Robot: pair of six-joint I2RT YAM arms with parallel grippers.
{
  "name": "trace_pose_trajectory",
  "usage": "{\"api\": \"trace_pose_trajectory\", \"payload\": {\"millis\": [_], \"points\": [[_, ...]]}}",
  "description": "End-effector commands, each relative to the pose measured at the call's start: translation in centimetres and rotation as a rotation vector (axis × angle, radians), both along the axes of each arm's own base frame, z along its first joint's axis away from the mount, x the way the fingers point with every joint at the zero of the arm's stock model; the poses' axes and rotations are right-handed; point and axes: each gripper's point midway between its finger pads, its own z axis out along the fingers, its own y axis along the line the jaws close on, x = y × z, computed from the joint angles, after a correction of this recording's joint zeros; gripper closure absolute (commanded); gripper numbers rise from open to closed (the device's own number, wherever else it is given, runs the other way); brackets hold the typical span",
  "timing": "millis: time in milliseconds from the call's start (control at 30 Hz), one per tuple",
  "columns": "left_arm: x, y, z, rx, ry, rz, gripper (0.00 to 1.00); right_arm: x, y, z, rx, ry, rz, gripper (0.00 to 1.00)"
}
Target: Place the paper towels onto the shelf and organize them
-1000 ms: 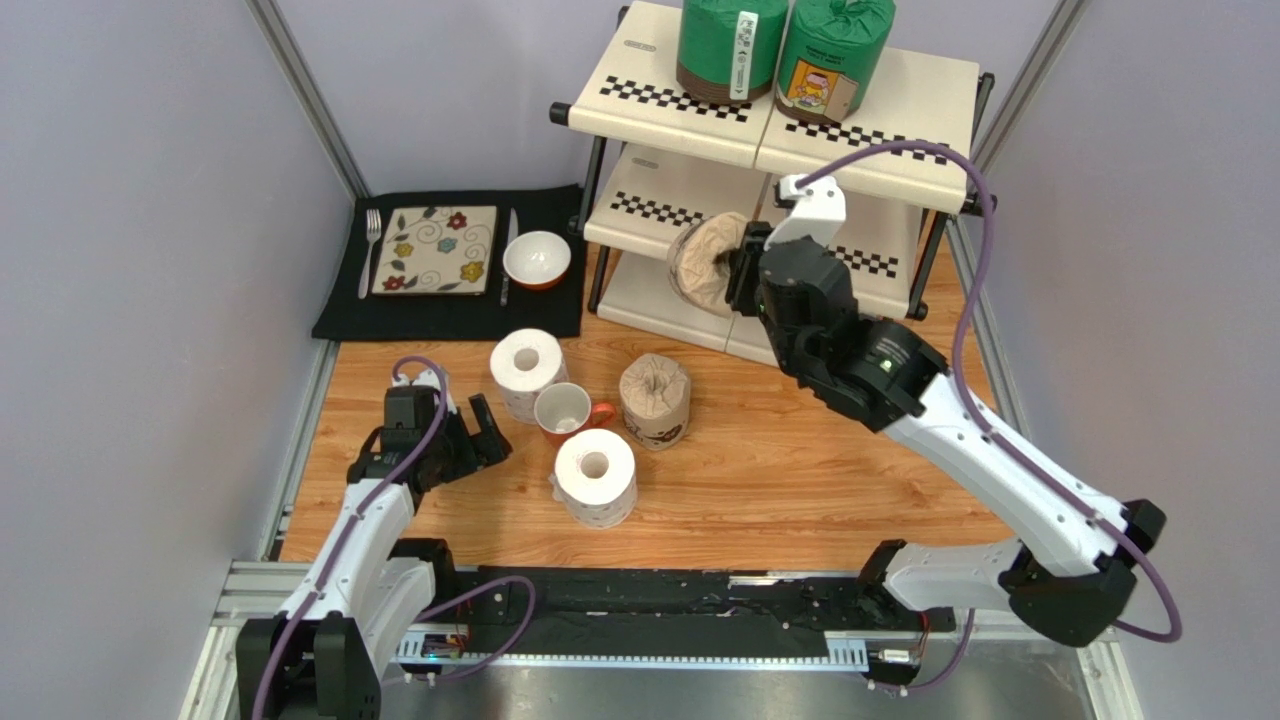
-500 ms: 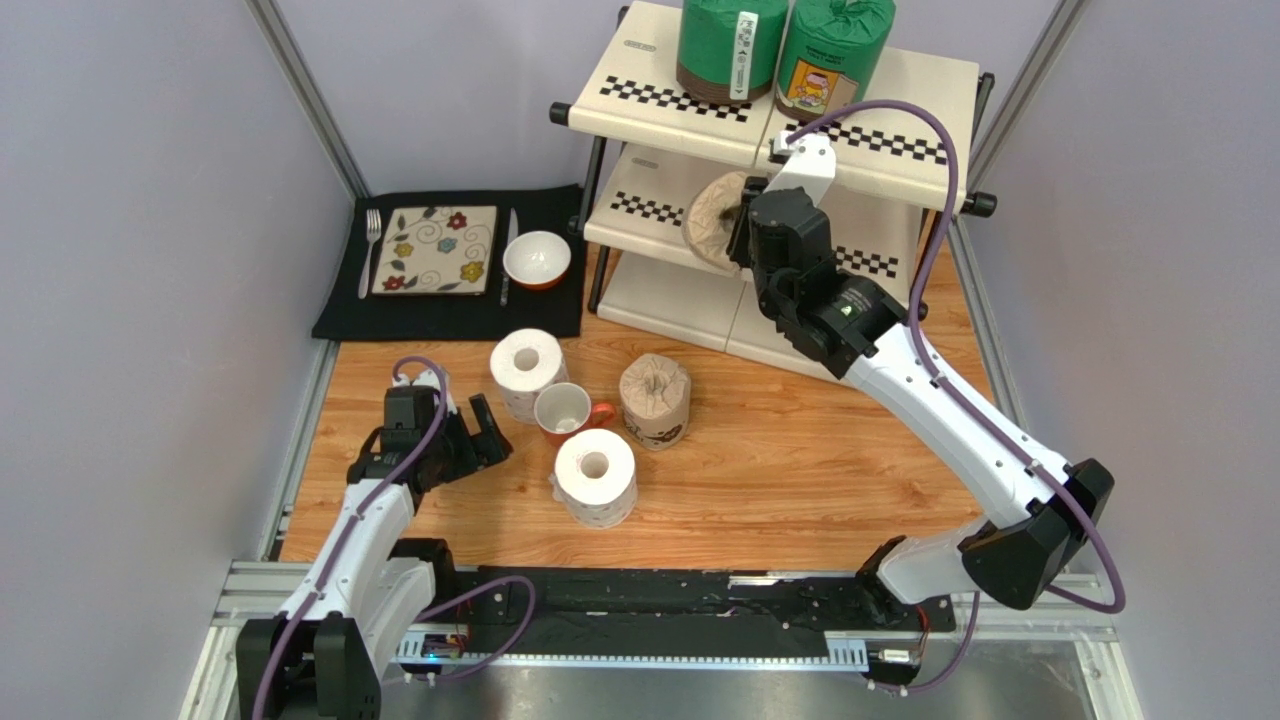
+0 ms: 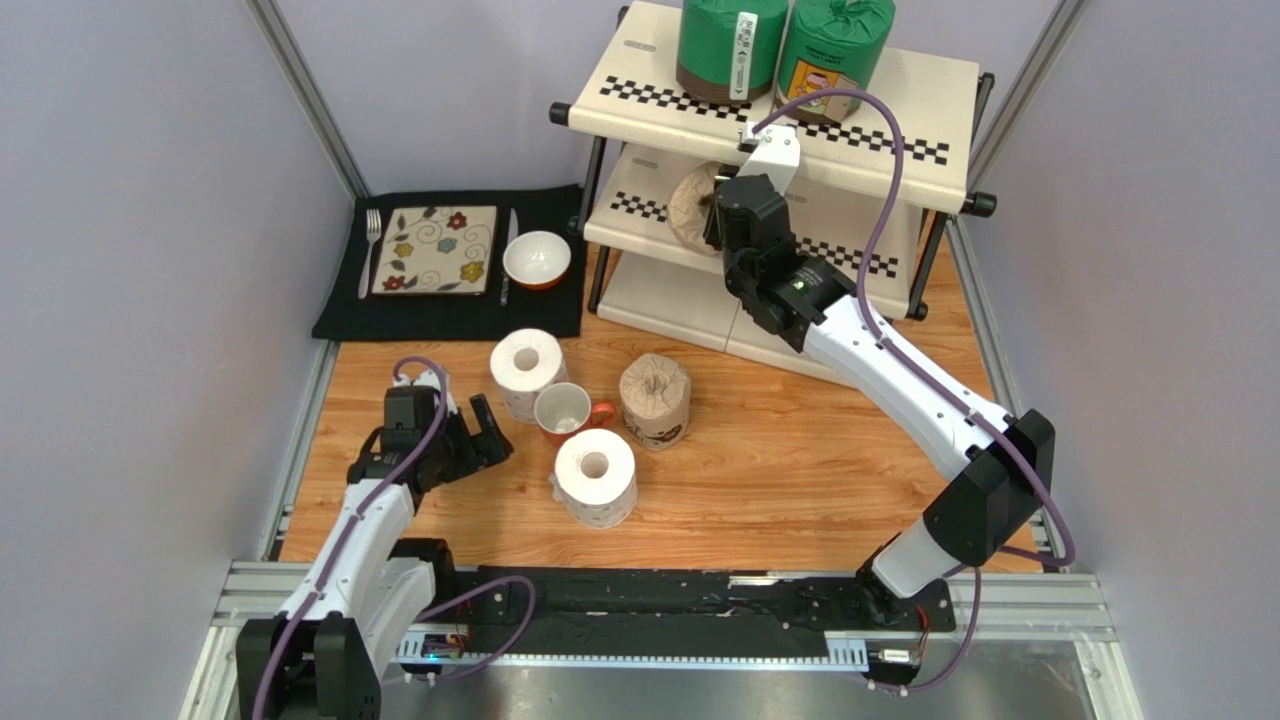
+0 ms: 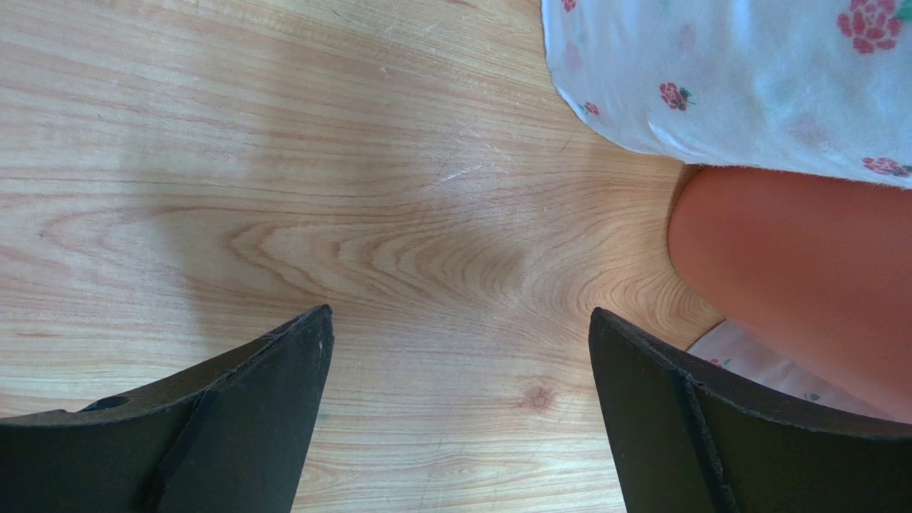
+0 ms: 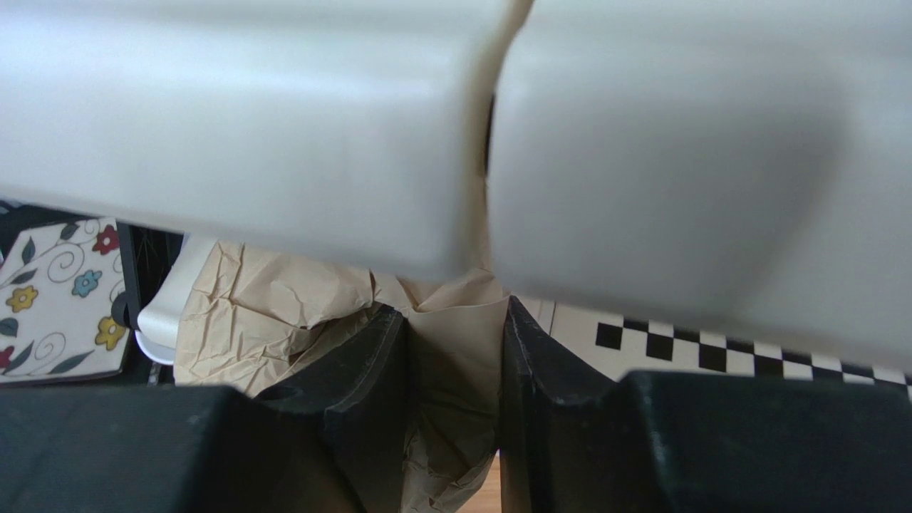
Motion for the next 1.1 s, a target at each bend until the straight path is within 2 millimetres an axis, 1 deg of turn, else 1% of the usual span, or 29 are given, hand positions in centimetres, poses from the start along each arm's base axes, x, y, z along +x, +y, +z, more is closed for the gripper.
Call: {"api": "trace_pose_trajectory", "payload": {"millis": [0, 167, 267, 367, 400, 533, 567, 667, 700, 767, 833, 1067], "points": [[0.0, -0.3, -0.1, -0.01, -0.009, -0.019, 0.02, 1.4, -0.2, 3.8, 0.072, -0.111, -0.039, 0.88], [-0.1, -0.3, -0.2, -0.009, -0.006, -0.021, 0.03, 2.2, -0.3, 3.1, 0.062, -0.103, -0.049, 0.89], [-0.1, -0.3, -0.2, -0.01, -0.006, -0.021, 0.03, 2.5, -0.3, 2.7, 0.057, -0.095, -0.051, 0.87], [-0.1, -0.3, -0.2, -0.011, -0.007, -0.022, 0.03, 2.4, -0.2, 2.6, 0.052, -0.09, -0.043, 0.75], [-0.1, -0.3, -0.2, -0.009, -0.007, -0.021, 0.03, 2.4, -0.2, 2.5, 0.052, -0.089, -0.038, 0.69], [-0.1, -0.3, -0.2, -0.012, -0.004, -0.021, 0.03, 1.9, -0.3, 2.5, 0.061, -0.093, -0.03, 0.6], [-0.1, -0.3, -0.2, -0.013, -0.006, -0.023, 0.03, 1.6, -0.5, 3.0, 0.071, -0.103, -0.028, 0.58], [-0.1, -0.3, -0.2, -0.013, -0.003, -0.023, 0.03, 1.2, -0.7, 3.1, 0.08, -0.115, -0.022, 0.53], [-0.1, -0.4, -0.3, -0.015, -0.001, -0.025, 0.03, 0.8, -1.1, 3.6, 0.086, -0.125, -0.024, 0.51], [-0.1, -0.4, -0.3, -0.015, -0.001, -0.023, 0.03, 0.6, -1.1, 3.6, 0.088, -0.13, -0.02, 0.5], [-0.2, -0.4, -0.3, -0.015, 0.0, -0.025, 0.03, 0.2, -1.6, 4.3, 0.097, -0.144, -0.025, 0.49], [-0.2, -0.4, -0.3, -0.014, 0.0, -0.024, 0.03, -0.5, -2.0, 5.2, 0.106, -0.17, -0.018, 0.46]]}}
